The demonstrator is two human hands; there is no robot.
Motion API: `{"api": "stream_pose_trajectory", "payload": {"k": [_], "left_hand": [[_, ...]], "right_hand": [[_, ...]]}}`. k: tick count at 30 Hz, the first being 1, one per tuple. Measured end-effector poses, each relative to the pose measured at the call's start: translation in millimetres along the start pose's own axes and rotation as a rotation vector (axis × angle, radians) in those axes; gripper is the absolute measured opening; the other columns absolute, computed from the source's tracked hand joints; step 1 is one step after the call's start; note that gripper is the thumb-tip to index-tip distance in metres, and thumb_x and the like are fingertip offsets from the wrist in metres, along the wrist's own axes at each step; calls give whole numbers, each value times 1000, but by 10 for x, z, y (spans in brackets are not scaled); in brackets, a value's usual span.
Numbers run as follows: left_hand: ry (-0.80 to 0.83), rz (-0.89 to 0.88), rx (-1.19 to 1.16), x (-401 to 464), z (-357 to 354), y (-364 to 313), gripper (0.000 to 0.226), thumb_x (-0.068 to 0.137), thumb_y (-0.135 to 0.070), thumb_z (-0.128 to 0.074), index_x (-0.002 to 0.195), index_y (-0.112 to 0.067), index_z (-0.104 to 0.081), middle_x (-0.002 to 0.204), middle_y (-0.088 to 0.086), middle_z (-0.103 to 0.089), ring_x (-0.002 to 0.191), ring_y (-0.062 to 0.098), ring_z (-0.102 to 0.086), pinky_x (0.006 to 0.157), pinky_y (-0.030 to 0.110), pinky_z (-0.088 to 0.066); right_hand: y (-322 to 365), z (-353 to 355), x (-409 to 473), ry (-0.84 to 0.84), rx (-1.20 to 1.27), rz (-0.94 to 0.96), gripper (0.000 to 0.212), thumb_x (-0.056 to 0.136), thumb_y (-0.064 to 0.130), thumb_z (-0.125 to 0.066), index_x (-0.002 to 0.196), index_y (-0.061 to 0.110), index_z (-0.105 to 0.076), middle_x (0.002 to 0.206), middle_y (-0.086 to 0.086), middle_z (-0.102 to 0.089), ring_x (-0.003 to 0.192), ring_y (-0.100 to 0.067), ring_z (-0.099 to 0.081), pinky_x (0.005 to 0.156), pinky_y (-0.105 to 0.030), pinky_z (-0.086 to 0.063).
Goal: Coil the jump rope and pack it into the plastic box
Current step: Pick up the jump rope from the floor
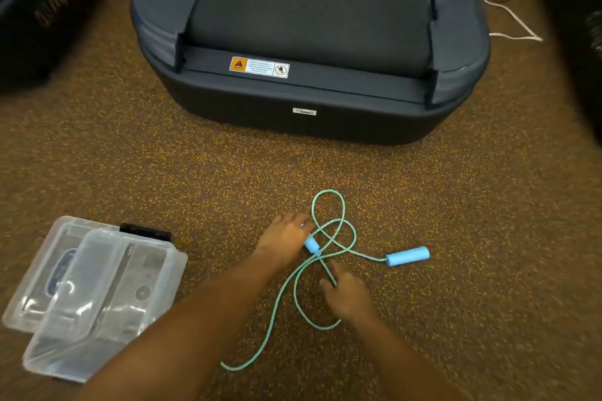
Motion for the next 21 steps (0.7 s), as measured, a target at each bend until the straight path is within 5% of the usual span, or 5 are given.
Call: {"api": "stream_pose_trajectory", "payload": {"k": [3, 12, 17, 21], "left_hand": [[55, 43, 76, 135, -201, 115, 63, 98, -2, -51, 155, -18, -32, 163, 10, -27, 149, 36, -23, 115, 49, -30], [209, 15, 23, -4, -349, 153, 38, 98, -28, -57, 135, -19, -53, 133, 11, -55, 118, 36, -60, 94, 46, -50], [268, -38, 25, -170, 61, 187, 36, 93, -41, -65, 125, -24, -65, 114, 7, -70, 102, 30, -69, 84, 38, -55], [263, -128, -22, -305, 490, 118, 30, 89, -35, -73, 117, -24, -71, 102, 4, -70, 92, 25, -69, 83, 38, -59]], "right_hand": [[-69, -43, 81, 9, 33, 2, 64, 101, 38, -59, 158, 16, -40, 156, -8, -52, 142, -29, -51, 113, -38, -44], [-63, 41, 63, -56, 55, 49, 56, 101, 31, -59, 154, 18, -46, 148, -11, -58, 135, -32, -56, 108, -38, -45], [298, 520, -152, -307, 85, 249, 48, 96, 16, -63, 144, 18, -57, 137, -7, -64, 129, -27, -57, 108, -37, -45], [782, 664, -331, -287, 3, 464, 62, 94, 29, -68, 153, 20, -49, 147, 1, -58, 134, -20, -47, 114, -33, -36]]}}
Point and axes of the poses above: each hand's wrist, its own x-axis towards the middle knuckle, its own z-axis out of the back of the hand, y = z × x, the point moved 10 cm from there along x, towards the middle knuckle
